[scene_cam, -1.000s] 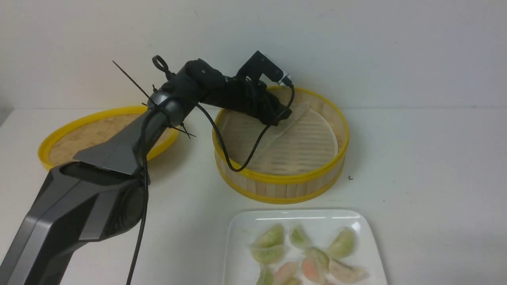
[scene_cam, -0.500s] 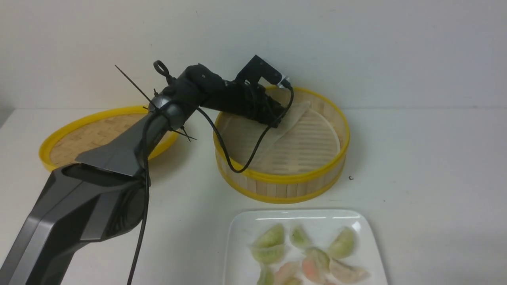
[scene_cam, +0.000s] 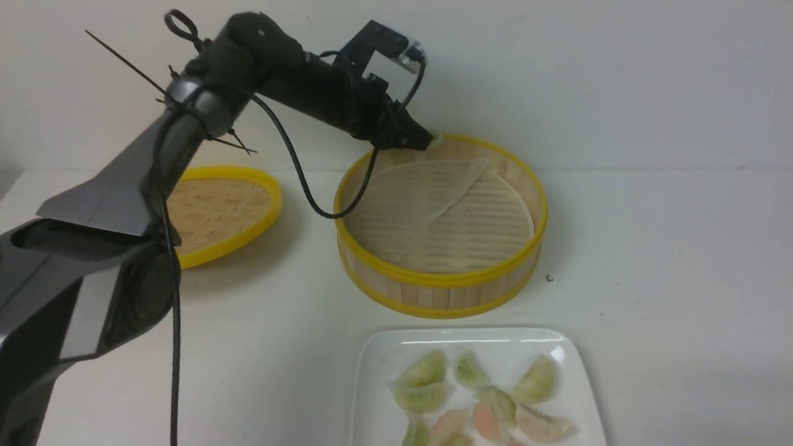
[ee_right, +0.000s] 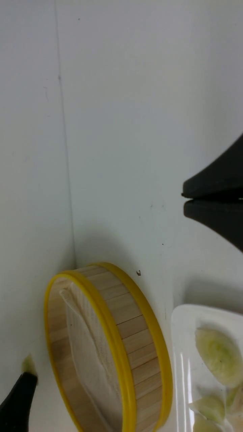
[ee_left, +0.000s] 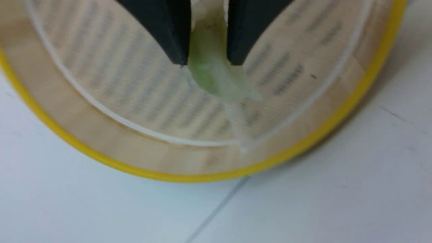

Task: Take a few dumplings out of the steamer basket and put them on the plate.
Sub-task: Use the left arm to put the dumpling into the plate

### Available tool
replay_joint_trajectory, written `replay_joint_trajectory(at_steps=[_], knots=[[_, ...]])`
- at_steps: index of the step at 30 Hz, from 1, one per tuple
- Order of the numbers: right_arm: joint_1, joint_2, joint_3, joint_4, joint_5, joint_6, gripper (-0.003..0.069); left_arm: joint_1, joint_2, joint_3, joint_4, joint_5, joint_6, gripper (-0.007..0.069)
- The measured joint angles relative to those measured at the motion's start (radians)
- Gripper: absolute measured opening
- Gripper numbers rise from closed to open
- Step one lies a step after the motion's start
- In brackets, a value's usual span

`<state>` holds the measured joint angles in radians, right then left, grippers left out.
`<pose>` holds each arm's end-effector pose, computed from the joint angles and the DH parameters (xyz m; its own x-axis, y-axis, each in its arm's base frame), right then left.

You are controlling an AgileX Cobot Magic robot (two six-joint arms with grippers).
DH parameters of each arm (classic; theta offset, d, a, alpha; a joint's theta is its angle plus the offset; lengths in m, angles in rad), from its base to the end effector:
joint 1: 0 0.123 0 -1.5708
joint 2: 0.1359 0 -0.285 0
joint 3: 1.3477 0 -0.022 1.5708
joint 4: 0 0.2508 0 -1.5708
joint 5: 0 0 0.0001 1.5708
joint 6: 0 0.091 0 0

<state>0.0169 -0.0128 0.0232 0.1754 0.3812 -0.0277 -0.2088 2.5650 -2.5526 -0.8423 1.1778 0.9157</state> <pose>0.0522 0.0068 0.1723 -0.3026 0.1295 -0.9443 -0.0384 0.9883 0.1479 0.5202 -0.1744 0.2320 -0.4211 0.4509 -0.7870 0.8641 0.4631 -0.1970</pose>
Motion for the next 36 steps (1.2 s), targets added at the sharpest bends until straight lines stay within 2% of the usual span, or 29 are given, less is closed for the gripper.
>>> replay_joint_trajectory(at_steps=[7, 15, 20, 23, 26, 28, 33, 36], knots=[[0.0, 0.0, -0.001, 0.0, 0.0, 0.0, -0.0015, 0.031, -0.076, -0.001, -0.018, 0.05, -0.045, 0.0113], [0.0, 0.0, -0.001, 0.001, 0.0, 0.0, -0.0015, 0.061, -0.152, -0.001, -0.019, 0.056, -0.325, 0.0113], [0.0, 0.0, -0.001, 0.0, 0.0, 0.0, -0.0015, 0.044, -0.214, 0.015, 0.061, 0.056, -0.452, 0.0113], [0.0, 0.0, -0.001, 0.0, 0.0, 0.0, -0.0015, -0.004, -0.298, 0.121, 0.212, 0.056, -0.501, 0.0113], [0.0, 0.0, -0.001, 0.0, 0.0, 0.0, -0.0015, -0.071, -0.404, 0.298, 0.31, 0.056, -0.509, 0.0113], [0.0, 0.0, -0.001, 0.0, 0.0, 0.0, -0.0015, -0.096, -0.445, 0.362, 0.326, 0.056, -0.509, 0.0113], [0.0, 0.0, -0.001, 0.0, 0.0, 0.0, -0.0015, -0.209, -0.581, 0.71, 0.328, 0.056, -0.487, 0.0113], [0.0, 0.0, -0.001, 0.0, 0.0, 0.0, -0.0015, -0.263, -0.591, 0.82, 0.302, 0.055, -0.456, 0.0113]])
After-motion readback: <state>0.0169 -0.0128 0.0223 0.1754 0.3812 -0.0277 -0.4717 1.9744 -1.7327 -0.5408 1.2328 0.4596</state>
